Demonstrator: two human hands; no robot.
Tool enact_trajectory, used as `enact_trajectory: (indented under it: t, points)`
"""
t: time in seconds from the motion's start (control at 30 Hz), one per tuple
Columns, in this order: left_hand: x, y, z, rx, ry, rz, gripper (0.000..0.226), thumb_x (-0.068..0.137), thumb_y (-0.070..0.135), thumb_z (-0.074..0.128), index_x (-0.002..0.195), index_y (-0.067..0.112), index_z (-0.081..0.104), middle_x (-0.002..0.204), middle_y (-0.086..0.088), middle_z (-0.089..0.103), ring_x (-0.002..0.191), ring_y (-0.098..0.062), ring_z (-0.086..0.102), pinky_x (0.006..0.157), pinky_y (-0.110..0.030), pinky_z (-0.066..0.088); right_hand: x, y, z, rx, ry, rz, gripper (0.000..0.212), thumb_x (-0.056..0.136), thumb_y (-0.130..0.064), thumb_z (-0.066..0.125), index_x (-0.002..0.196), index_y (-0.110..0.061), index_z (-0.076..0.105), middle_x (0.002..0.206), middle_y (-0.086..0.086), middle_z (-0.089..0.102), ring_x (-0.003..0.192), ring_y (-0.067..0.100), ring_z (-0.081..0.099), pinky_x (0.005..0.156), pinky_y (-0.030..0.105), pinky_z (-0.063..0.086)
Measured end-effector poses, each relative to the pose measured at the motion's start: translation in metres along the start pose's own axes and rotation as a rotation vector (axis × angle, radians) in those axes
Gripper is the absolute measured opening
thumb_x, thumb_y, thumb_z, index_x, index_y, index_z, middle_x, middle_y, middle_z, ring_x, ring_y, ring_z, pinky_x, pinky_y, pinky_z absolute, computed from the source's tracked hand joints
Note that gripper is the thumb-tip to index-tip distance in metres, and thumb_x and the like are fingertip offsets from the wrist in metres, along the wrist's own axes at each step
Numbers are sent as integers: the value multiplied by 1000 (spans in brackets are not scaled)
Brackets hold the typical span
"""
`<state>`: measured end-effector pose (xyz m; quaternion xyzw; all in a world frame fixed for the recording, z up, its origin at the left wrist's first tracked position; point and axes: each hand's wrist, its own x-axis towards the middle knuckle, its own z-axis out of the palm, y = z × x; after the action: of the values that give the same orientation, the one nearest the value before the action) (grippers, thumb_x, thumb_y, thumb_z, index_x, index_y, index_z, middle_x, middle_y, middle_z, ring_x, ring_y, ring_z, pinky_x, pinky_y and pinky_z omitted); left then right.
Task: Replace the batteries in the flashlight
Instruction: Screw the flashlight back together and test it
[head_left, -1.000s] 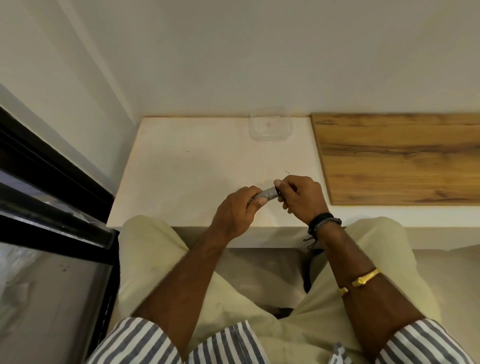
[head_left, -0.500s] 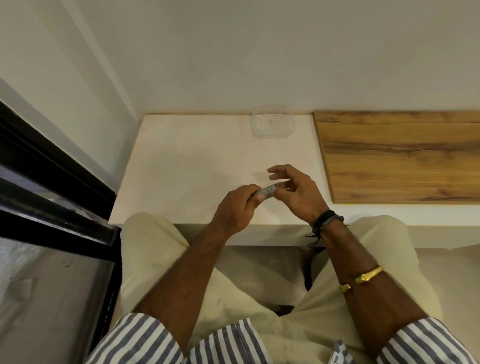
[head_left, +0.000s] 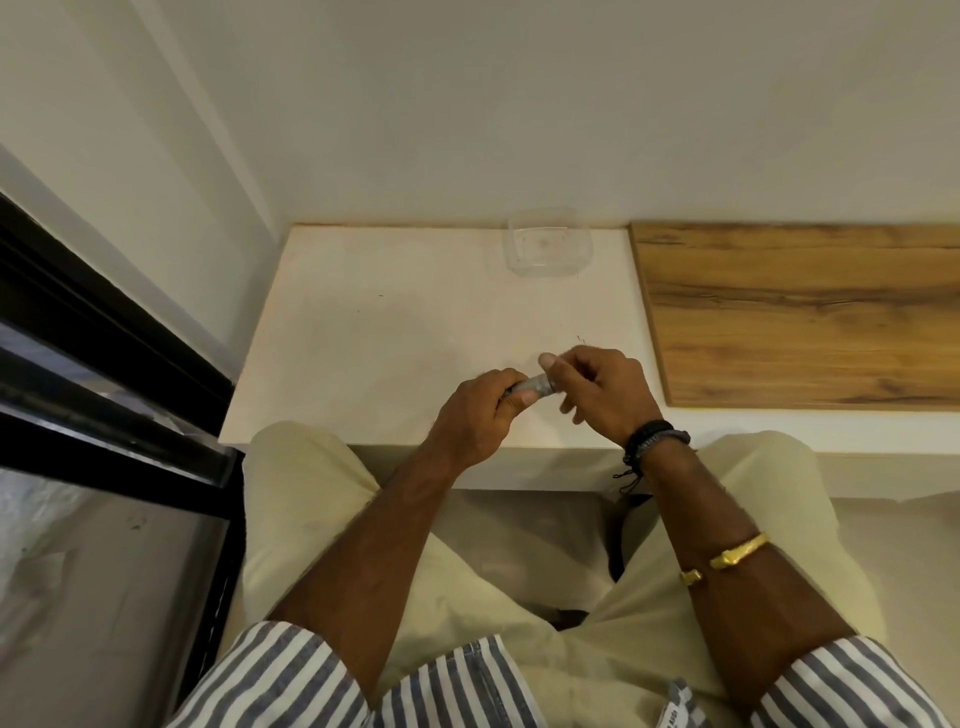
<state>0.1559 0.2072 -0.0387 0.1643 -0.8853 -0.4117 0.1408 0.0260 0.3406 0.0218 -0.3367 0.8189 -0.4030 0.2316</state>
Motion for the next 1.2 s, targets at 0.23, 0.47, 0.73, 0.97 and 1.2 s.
enact_trajectory:
  t: [0.23, 0.47, 0.73, 0.97, 1.2]
  points:
    - [1, -1, -3, -28, 14, -27, 34, 102, 37, 44, 106, 10, 63, 81, -1, 62, 69, -15, 54, 62, -27, 47, 2, 6, -6, 111, -98, -140, 38, 84, -1, 75, 116, -22, 70, 115, -3, 72, 105, 14, 70, 90, 39, 61]
    - [0, 0, -2, -53, 9, -11, 35, 101, 40, 45, 103, 10, 63, 77, 1, 59, 67, -14, 53, 62, -31, 48, 1, 8, 1, 34, -43, -84, 17, 96, -26, 70, 105, -12, 74, 79, 4, 74, 64, 10, 72, 67, 35, 64]
    - [2, 4, -9, -113, -60, -89, 28, 104, 28, 47, 112, 9, 66, 85, -2, 68, 74, -12, 59, 69, -28, 52, 4, 15, -9, 212, -99, -173, 31, 84, -2, 79, 108, -22, 78, 103, 2, 77, 97, 21, 72, 86, 38, 63]
    - [-2, 5, -11, -75, -96, -45, 26, 103, 28, 49, 103, 7, 66, 81, -6, 66, 71, -17, 58, 66, -24, 49, -1, 5, -7, -43, -81, -52, 31, 95, -44, 66, 93, -14, 75, 71, 0, 75, 54, 12, 70, 66, 35, 63]
    - [2, 12, -18, -226, -229, -209, 29, 107, 31, 39, 92, 24, 63, 77, 1, 64, 64, -11, 55, 52, -16, 45, 2, 16, -12, 164, -124, -205, 26, 85, 3, 76, 101, -18, 78, 105, 3, 76, 102, 19, 72, 90, 39, 61]
